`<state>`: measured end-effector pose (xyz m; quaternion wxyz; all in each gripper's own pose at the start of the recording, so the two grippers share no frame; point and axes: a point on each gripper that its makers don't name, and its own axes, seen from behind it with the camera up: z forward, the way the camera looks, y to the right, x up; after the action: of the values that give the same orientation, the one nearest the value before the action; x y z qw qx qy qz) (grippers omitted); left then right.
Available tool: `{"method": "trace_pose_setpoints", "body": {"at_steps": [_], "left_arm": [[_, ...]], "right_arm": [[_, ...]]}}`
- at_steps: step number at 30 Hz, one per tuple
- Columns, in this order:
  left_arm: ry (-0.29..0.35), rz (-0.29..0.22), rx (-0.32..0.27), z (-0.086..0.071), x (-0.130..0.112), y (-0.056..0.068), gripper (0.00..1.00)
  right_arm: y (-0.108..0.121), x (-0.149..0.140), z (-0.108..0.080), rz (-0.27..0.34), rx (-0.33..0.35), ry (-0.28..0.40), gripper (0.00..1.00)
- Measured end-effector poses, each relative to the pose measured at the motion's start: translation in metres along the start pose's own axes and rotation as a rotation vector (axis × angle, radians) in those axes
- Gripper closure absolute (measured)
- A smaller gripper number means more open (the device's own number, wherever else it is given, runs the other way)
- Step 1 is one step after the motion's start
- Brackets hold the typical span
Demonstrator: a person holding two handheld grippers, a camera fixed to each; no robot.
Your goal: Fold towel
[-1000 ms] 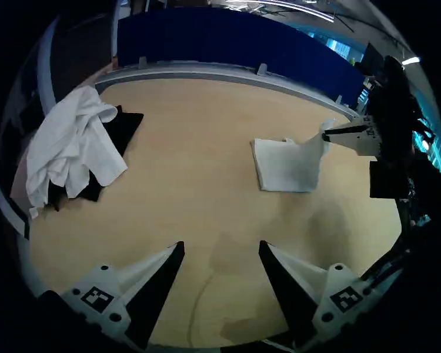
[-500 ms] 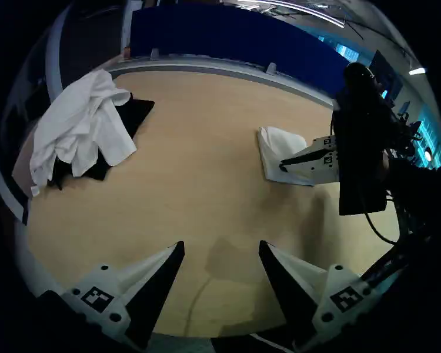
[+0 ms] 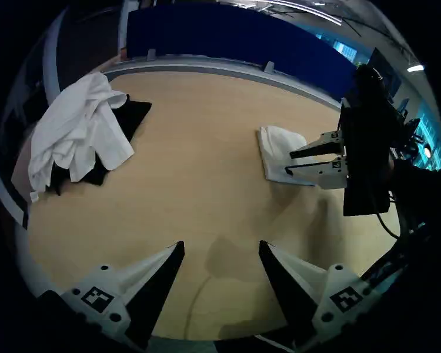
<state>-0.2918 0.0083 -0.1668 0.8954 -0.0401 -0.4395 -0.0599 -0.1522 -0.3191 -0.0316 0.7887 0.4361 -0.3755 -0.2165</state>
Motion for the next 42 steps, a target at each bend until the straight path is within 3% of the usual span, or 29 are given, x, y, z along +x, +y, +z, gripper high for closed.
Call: {"method": "trace_pose_setpoints", "body": {"at_steps": [4,8,17,24,28,35,38,42], "left_arm": [[-0.002,0.005,-0.001,0.001,0.001,0.001,0.06],[-0.003,0.011,-0.003,0.002,0.002,0.002,0.06],[-0.004,0.020,-0.007,0.003,0.003,0.006,0.06],[-0.006,0.025,-0.014,0.005,0.003,0.010,0.06],[-0.007,0.029,-0.014,0.005,0.004,0.011,0.06],[-0.006,0.023,-0.012,0.003,0.003,0.009,0.06],[-0.006,0.022,-0.009,0.003,0.003,0.007,0.06],[-0.008,0.026,-0.010,0.004,0.002,0.007,0.06]], "right_arm": [[0.008,-0.007,-0.010,0.027,-0.032,0.010,0.22],[0.017,-0.019,-0.020,0.068,-0.067,0.010,0.16],[0.031,-0.061,-0.041,0.136,-0.122,-0.034,0.16],[0.031,-0.081,-0.043,0.167,-0.128,-0.059,0.17],[0.031,-0.087,-0.041,0.175,-0.135,-0.067,0.27],[0.034,-0.095,-0.038,0.201,-0.155,-0.075,0.62],[0.035,-0.097,-0.038,0.216,-0.155,-0.069,0.71],[0.035,-0.096,-0.039,0.235,-0.157,-0.059,0.75]]}}
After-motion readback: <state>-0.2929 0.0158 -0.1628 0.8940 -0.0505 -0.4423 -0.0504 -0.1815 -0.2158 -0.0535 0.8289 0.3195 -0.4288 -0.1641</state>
